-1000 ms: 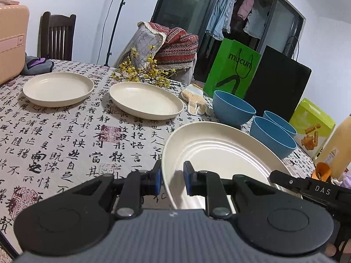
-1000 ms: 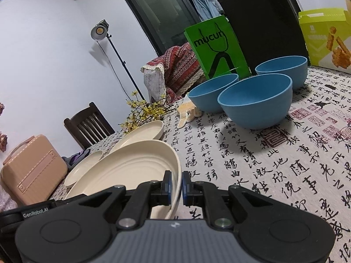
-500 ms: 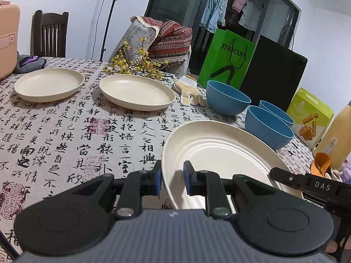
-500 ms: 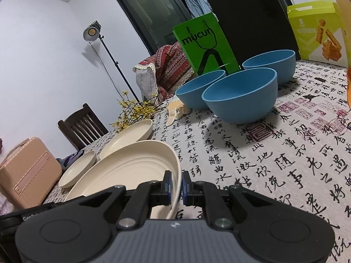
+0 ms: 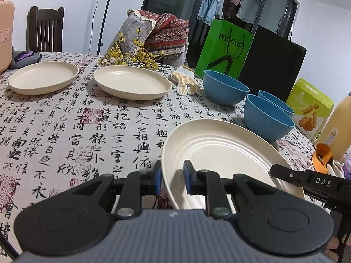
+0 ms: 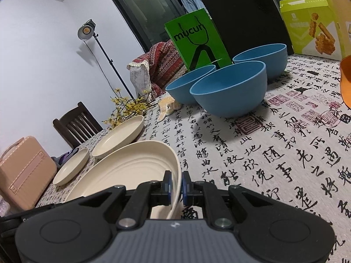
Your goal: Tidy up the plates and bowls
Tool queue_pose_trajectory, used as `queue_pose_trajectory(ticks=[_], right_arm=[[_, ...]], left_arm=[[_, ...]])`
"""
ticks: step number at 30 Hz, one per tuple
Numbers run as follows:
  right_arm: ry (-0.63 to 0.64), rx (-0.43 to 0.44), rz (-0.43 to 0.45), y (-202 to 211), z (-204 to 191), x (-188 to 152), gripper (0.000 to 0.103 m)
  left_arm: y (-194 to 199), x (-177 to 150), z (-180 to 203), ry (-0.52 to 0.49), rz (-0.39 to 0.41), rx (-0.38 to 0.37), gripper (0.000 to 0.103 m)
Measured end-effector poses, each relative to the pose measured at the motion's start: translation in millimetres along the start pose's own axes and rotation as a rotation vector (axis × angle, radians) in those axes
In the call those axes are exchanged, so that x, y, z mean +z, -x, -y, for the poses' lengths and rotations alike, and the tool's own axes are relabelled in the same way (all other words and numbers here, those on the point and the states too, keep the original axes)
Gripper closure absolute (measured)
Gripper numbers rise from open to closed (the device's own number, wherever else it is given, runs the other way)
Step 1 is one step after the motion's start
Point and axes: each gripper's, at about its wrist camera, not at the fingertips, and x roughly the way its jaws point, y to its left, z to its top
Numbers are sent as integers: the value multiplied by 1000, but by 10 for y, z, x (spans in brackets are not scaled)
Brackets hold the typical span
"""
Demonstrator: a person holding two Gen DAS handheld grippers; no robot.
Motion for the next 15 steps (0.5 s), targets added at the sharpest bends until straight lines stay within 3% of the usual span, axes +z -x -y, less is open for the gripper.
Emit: queue_pose_trajectory(ticks=[15], right_arm=[[10,-29,-12,-9,71,-53,94]], left_arm=[[-90,-89,42,-14,-33,-2,83]])
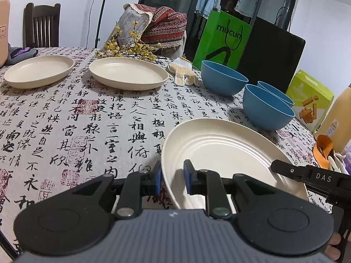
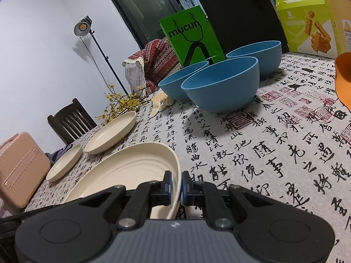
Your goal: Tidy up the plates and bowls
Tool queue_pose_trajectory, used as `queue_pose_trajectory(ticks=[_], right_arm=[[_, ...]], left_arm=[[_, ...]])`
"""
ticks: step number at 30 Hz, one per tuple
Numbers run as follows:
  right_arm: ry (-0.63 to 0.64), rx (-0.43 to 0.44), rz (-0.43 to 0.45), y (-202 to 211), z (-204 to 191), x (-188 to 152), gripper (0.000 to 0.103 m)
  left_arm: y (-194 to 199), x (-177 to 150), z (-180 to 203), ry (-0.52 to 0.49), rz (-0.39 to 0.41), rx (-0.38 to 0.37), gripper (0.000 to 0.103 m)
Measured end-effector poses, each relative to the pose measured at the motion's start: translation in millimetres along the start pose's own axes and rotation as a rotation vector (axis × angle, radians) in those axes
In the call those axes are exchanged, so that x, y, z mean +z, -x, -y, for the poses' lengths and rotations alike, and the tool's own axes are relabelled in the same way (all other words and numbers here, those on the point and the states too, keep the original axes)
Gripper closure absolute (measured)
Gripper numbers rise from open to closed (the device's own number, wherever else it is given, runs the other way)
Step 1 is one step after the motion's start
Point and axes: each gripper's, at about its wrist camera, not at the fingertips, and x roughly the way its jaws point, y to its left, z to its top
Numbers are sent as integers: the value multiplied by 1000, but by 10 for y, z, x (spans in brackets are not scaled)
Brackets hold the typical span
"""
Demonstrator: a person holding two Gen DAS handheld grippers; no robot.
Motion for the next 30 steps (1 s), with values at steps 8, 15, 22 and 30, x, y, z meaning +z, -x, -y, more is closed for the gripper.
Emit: queue_pose_trajectory(ticks=[8,15,22,30], right_arm=[[13,-15,-5,-20,5,-19,93],[30,-29,-11,-44,17,-31,93],[43,-41,-18,-67,29,-27,93],[60,-46,-15,-67,41,-9,90]], left_arm=[[-27,-34,25,-19,-6,7,83],[-73,-76,31,-24,-20,13,83],[-87,-98,51,-42,-17,20,83],[-4,-23,-31,-46,17,0,74]])
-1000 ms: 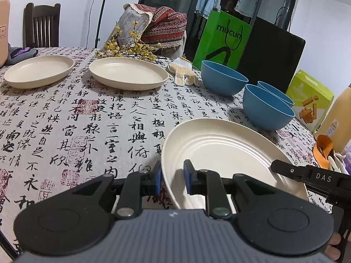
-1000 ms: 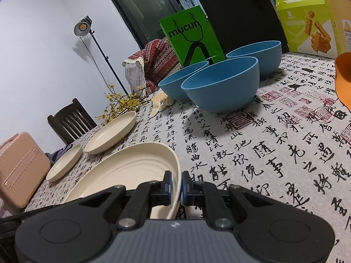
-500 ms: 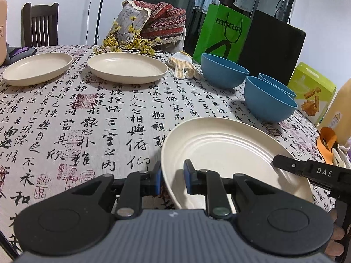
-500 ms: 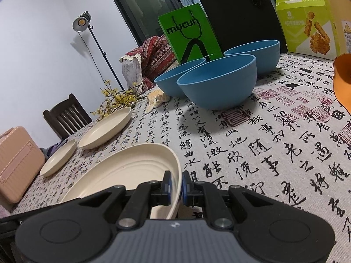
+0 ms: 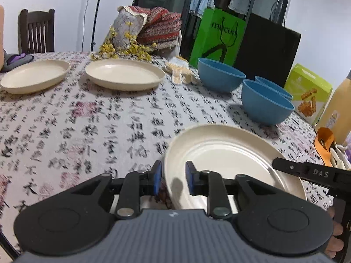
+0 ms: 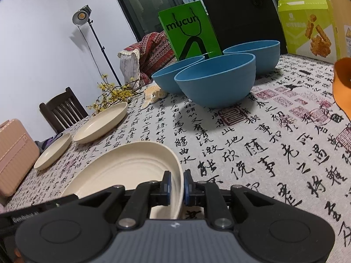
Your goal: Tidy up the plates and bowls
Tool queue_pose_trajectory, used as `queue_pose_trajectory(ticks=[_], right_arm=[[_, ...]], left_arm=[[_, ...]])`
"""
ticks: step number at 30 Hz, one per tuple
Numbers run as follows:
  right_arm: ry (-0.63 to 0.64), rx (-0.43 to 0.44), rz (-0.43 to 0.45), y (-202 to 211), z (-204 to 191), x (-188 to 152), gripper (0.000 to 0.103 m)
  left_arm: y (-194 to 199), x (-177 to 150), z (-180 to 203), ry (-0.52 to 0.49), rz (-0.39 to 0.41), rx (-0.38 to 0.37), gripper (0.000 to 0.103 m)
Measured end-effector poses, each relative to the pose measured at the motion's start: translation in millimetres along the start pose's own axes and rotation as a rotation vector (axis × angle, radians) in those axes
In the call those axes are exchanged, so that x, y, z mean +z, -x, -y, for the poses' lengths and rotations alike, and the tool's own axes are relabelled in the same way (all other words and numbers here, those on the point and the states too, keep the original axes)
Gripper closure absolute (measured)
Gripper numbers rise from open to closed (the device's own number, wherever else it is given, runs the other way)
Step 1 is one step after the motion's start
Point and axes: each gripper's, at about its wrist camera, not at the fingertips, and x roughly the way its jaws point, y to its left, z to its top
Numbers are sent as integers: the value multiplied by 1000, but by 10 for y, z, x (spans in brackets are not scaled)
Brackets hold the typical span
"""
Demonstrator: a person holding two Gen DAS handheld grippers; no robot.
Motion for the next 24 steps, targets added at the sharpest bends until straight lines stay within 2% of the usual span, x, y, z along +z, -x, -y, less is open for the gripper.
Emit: queue_pose_trajectory(ticks=[3,4,5,7,9,11,12,13,14,19,24], right_arm=[[18,-4,30,47,0,29,88],[24,-8,41,62,1,40,81],[30,-7,50,77,2,48,73],[46,-10,70,102,-8,61,65],[61,-17,87,118,-19,74,55],[77,-24,100,122,-33,82,36],[85,-28,105,122,-44,86,31],[94,-31,112,127,-57,87,23],[103,-34,121,133,-73,87,15],[172,-65,163,170,-218,82,2],[214,-65,188,206,-360,96,0]], left_arm=[[56,49,-50,-5,28,14,60],[80,65,-79,-5,40,14,58],[103,78,-101,-4,50,11,50],[152,108,-149,-5,77,10,37],[210,132,-196,-20,109,20,20],[263,138,-230,-38,134,33,14],[287,139,-245,-48,145,40,4],[315,140,-267,-54,160,46,0],[345,133,-287,-57,176,50,0],[449,147,-368,-77,220,92,0],[524,170,-462,-82,245,108,0]])
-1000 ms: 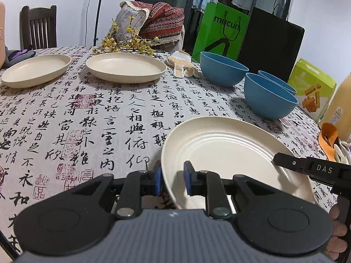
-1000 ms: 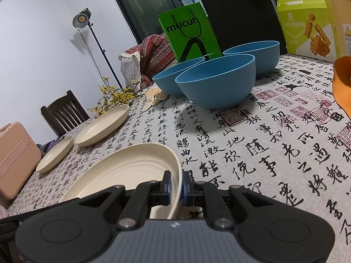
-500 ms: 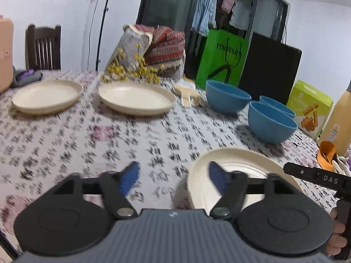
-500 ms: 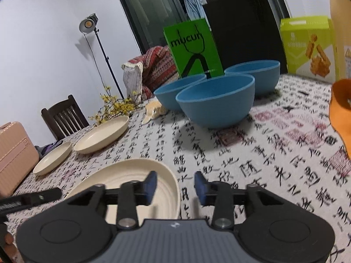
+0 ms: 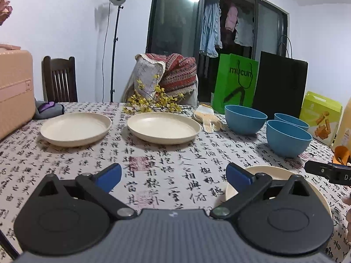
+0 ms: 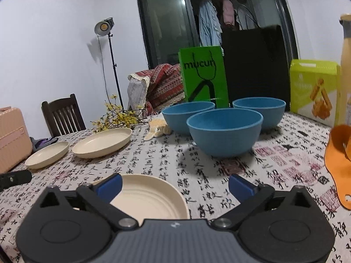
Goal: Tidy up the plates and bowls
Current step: 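Open both grippers to release the cream plate, then move both open tools toward the cream plates beside the pink suitcase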
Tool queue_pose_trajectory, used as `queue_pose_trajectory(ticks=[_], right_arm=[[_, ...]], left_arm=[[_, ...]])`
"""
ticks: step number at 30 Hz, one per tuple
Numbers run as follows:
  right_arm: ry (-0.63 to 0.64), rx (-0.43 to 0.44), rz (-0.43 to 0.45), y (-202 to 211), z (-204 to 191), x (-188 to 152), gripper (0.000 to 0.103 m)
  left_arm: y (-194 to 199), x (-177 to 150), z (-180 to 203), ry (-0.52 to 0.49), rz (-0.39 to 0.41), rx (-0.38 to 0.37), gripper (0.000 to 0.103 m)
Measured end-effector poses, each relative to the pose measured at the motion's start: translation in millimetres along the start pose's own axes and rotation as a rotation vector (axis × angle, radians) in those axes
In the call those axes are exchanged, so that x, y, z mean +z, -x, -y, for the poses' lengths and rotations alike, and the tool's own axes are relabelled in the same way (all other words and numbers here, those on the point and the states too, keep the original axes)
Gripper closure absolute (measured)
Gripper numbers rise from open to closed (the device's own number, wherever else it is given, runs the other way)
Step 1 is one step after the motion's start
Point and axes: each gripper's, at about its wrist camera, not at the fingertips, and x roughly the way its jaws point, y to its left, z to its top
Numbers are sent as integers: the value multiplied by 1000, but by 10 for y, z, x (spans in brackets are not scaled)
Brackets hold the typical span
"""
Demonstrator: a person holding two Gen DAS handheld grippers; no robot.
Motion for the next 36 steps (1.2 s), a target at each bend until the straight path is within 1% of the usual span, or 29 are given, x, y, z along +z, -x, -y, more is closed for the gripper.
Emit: queue_pose_trajectory(ticks=[7,17,30,36], right_arm=[[-4,1,7,-10,-109,79,0],[-33,56,18,-89,-290,260,0],[-44,107,35,-259,-711,530,0],[-49,134,24,-375,-968,656,0]], left_arm=[[1,50,-149,-1,18,21,0],[-42,181,-414,44,35,58,0],[-16,443,-709,85,69,74,0],[-21,565,-871,114,81,81,0]])
